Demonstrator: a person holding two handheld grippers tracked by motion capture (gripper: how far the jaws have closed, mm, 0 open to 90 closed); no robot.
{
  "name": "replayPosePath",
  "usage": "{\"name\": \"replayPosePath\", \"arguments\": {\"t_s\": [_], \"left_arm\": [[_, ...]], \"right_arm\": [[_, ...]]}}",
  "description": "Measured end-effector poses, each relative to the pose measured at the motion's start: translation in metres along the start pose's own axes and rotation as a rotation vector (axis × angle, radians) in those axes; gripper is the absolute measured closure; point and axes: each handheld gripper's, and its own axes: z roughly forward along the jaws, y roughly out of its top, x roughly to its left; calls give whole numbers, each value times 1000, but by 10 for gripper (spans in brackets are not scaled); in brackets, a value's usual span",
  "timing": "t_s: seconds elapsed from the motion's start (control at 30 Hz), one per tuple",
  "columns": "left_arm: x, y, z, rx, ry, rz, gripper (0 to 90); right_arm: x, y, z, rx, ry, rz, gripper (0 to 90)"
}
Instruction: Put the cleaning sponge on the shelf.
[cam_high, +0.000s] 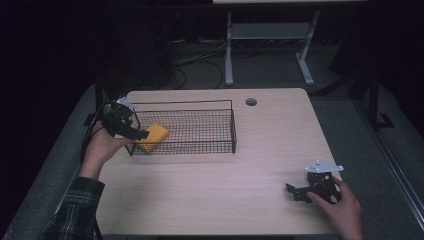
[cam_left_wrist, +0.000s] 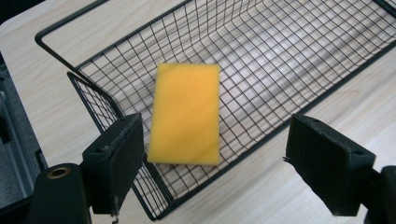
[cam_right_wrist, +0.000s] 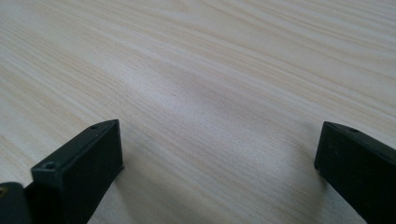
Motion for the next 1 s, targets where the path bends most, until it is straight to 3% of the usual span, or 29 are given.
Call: {"name": "replayPosePath", "arguments": {"t_s": [1.0], "left_arm": [[-41, -70, 10, -44, -8, 3, 190]], "right_arm": [[0, 0, 0, 0, -1, 1, 3]]}}
